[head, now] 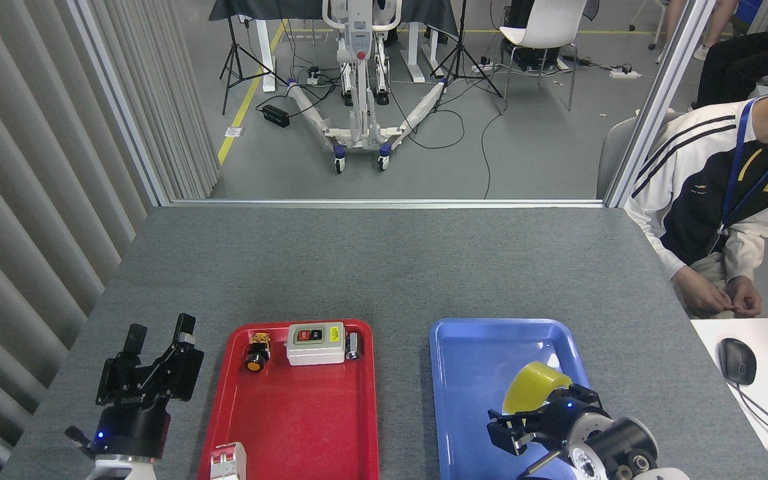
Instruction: Place and move tape with both arms
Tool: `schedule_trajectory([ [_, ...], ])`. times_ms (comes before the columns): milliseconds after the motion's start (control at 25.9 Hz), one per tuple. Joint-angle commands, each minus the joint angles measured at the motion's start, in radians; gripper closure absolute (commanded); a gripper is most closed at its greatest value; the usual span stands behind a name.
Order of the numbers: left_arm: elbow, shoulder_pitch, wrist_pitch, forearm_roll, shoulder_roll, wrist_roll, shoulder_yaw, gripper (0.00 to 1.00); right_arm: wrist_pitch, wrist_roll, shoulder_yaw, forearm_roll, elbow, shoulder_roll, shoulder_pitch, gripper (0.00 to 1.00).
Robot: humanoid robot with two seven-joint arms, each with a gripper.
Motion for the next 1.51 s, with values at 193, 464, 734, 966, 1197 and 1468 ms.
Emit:
schedule_trajectory([
  [193, -0.002, 0.001, -0.015, 0.003, -0.01, -0.002, 0.002, 0.0, 0.041, -0.021, -0.009, -0.001, 0.014, 0.0, 0.025, 0.0],
  [464, 0.0, 0.001, -0.015, 0.003, -0.01, -0.002, 0.002, 0.0, 0.051, -0.101, -0.027, -0.001, 0.001, -0.005, 0.042, 0.0],
  [734, 0.008, 0.012, -0.012, -0.293, -0.053, -0.032, 0.058, 0.0, 0.056, -0.831, -0.145, 0.015, 0.004, 0.004, 0.148, 0.0],
  [966, -0.005, 0.085, -0.015, -0.527, -0.153, -0.226, 0.169, 0.0, 0.197, -1.001, -0.153, 0.084, 0.007, 0.079, 0.197, 0.01],
  [1197, -0.025, 0.105, -0.104, -0.566, -0.176, -0.302, 0.209, 0.0, 0.217, -1.003, -0.153, 0.102, 0.007, 0.086, 0.22, 0.01],
  [1468, -0.037, 0.124, -0.11, -0.532, -0.171, -0.307, 0.21, 0.0, 0.219, -0.998, -0.145, 0.092, 0.013, 0.101, 0.24, 0.0],
])
